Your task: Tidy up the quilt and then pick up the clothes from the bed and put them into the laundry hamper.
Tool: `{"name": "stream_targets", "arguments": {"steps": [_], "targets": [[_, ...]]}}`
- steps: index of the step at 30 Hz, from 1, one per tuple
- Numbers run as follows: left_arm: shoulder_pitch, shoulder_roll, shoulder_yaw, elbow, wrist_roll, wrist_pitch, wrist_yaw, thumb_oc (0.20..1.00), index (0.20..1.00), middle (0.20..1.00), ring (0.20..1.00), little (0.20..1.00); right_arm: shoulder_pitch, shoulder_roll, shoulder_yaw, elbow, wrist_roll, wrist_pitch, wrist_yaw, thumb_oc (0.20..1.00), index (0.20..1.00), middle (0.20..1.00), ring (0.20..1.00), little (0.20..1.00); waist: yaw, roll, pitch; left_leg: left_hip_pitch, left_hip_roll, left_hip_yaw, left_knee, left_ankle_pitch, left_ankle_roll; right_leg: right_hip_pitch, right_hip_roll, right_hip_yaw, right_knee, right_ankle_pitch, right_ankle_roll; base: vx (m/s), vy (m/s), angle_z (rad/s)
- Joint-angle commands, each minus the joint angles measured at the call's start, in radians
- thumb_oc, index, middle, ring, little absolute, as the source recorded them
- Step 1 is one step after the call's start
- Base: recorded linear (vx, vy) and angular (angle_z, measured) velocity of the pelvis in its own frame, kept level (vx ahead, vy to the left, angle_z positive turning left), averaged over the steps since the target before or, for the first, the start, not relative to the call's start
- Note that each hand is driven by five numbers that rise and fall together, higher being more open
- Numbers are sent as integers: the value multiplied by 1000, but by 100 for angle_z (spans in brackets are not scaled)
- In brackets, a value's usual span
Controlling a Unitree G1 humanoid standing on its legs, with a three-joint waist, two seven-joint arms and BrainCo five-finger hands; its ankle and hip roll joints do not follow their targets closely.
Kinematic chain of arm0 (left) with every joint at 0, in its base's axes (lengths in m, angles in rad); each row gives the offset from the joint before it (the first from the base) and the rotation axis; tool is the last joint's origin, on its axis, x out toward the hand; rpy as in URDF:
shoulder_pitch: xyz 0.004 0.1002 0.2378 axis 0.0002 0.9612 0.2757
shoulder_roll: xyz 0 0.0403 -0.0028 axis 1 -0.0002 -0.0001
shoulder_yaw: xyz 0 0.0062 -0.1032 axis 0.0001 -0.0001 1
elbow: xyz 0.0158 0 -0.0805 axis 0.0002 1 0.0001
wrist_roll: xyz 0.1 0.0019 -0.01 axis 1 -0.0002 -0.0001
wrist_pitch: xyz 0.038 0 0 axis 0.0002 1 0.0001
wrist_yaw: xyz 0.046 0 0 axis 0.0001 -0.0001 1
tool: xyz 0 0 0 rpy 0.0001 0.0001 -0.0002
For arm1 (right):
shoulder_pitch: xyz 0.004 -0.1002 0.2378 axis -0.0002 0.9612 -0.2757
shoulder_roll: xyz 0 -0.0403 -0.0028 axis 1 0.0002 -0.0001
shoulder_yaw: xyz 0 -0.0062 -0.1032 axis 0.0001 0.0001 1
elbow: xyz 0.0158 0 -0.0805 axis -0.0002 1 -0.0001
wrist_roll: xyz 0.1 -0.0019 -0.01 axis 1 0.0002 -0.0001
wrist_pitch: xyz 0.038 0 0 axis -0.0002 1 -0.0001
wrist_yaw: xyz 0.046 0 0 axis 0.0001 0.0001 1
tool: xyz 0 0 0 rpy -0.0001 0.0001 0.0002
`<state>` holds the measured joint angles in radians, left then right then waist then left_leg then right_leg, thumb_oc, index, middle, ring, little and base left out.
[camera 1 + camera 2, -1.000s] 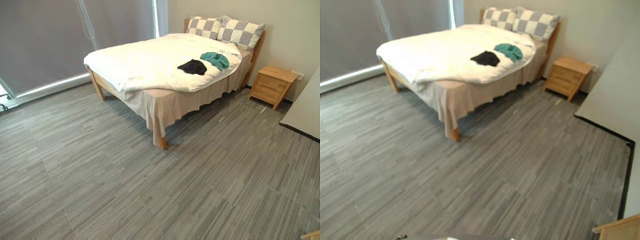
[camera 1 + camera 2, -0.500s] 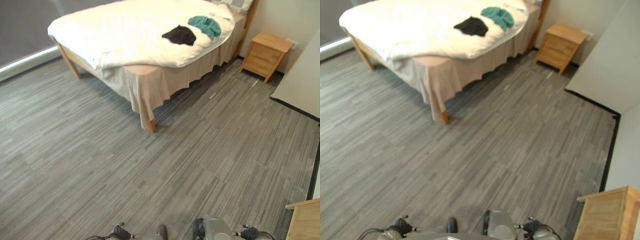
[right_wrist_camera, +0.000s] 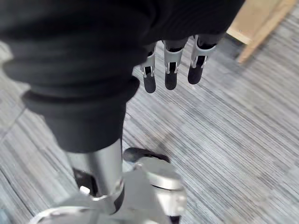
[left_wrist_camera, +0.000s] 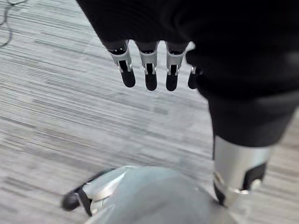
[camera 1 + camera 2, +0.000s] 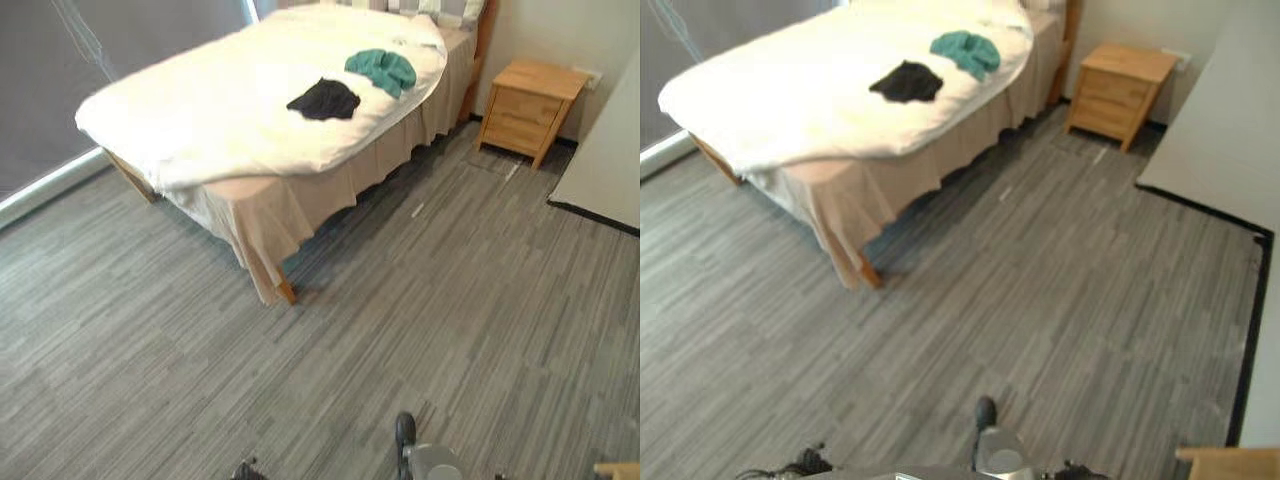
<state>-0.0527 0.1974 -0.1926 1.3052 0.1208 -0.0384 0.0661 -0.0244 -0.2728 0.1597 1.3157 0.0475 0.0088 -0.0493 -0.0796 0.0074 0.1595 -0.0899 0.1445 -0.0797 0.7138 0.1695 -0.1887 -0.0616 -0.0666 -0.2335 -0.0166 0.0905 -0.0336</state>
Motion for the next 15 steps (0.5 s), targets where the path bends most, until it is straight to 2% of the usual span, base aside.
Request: {"name": "stream_targets", "arguments": {"steps": [1, 2, 4, 5, 6, 7, 8, 9, 10, 12, 13, 14, 15], "targets": [[-70, 55, -40, -19, -46, -10, 45, 1000, 1000, 1000, 1000, 1000, -32, -27, 35, 21, 1, 6, -28, 1000, 1000, 1000, 1000, 1000, 15, -61, 82, 84, -50, 106, -27, -113, 65, 41, -49, 61, -48, -24, 96, 502, -66, -79], [-67, 47, -36, -29, -54, -15, 53, 1000, 1000, 1000, 1000, 1000, -47, -36, 48, 18, -10, 6, -35, 1000, 1000, 1000, 1000, 1000, 60, -64, 86, 1, -65, 144, -70, -145, 70, 95, -45, 90, -66, -54, 101, 480, 13, -43], [-55, 43, -22, -34, -62, -23, 58, 1000, 1000, 1000, 1000, 1000, -60, -46, 53, 4, -11, -2, -39, 1000, 1000, 1000, 1000, 1000, 95, -63, 70, -62, -95, 178, -248, -141, 83, 136, -37, 122, -71, -83, 117, 570, 50, -33], [-47, 40, -15, -26, -69, -22, 57, 1000, 1000, 1000, 1000, 1000, -64, -48, 54, 0, -6, -5, -40, 1000, 1000, 1000, 1000, 1000, 106, -54, 62, -65, -96, 199, -368, -149, 93, 147, -26, 127, -71, -104, 124, 518, 86, -53], [-36, 33, -2, -16, -84, -20, 52, 1000, 1000, 1000, 1000, 1000, -68, -51, 50, -4, 4, -9, -39, 1000, 1000, 1000, 1000, 1000, 121, -47, 50, -69, -96, 221, -484, -139, 101, 177, -15, 130, -71, -128, 131, 391, 71, -43], [-35, 33, -3, -16, -85, -21, 52, 1000, 1000, 1000, 1000, 1000, -67, -52, 50, -4, 4, -9, -39, 1000, 1000, 1000, 1000, 1000, 123, -50, 53, -55, -101, 224, -497, -138, 102, 184, -20, 132, -71, -133, 133, 536, 82, -34], [-24, 23, 27, 10, -117, -16, 46, 1000, 1000, 1000, 1000, 1000, -62, -48, 30, -11, 24, -16, -41, 1000, 1000, 1000, 1000, 1000, 137, -35, 39, -70, -74, 304, -628, -74, 91, 239, 3, 118, -71, -179, 136, 343, 47, -15], [-24, 23, 27, 11, -117, -16, 46, 1000, 1000, 1000, 1000, 1000, -62, -48, 30, -11, 24, -16, -41, 1000, 1000, 1000, 1000, 1000, 137, -37, 40, -63, -77, 306, -634, -72, 91, 242, 1, 119, -71, -181, 136, 659, 82, -8], [-6, 10, 54, 28, -133, -7, 41, 1000, 1000, 1000, 1000, 1000, -57, -36, 11, -8, 37, -15, -46, 1000, 1000, 1000, 1000, 1000, 143, -35, 31, -83, -24, 450, -678, -30, 86, 301, 14, 97, -71, -220, 136, 551, 56, 20], [19, 8, 75, 53, -127, 4, 40, 1000, 1000, 1000, 1000, 1000, -49, -22, 3, -1, 39, -13, -42, 1000, 1000, 1000, 1000, 1000, 149, -43, 10, -77, -1, 534, -686, -8, 96, 343, 22, 84, -71, -226, 140, 640, 75, 21], [35, 10, 86, 67, -124, 8, 38, 1000, 1000, 1000, 1000, 1000, -40, -14, 7, 4, 33, -11, -36, 1000, 1000, 1000, 1000, 1000, 156, -51, -2, -54, -17, 540, -705, -11, 113, 354, 16, 83, -51, -227, 144, 541, 87, 4], [48, 16, 102, 78, -126, 13, 35, 1000, 1000, 1000, 1000, 1000, -34, -6, 11, 11, 23, -9, -26, 1000, 1000, 1000, 1000, 1000, 164, -62, -11, -38, -39, 513, -722, -20, 130, 356, 9, 81, 0, -235, 155, 366, 64, 4], [48, 16, 102, 78, -126, 13, 34, 1000, 1000, 1000, 1000, 1000, -34, -6, 11, 11, 23, -9, -26, 1000, 1000, 1000, 1000, 1000, 167, -60, -14, -42, -35, 515, -721, -18, 130, 350, 12, 85, 1, -232, 153, 403, 66, 11]]}}
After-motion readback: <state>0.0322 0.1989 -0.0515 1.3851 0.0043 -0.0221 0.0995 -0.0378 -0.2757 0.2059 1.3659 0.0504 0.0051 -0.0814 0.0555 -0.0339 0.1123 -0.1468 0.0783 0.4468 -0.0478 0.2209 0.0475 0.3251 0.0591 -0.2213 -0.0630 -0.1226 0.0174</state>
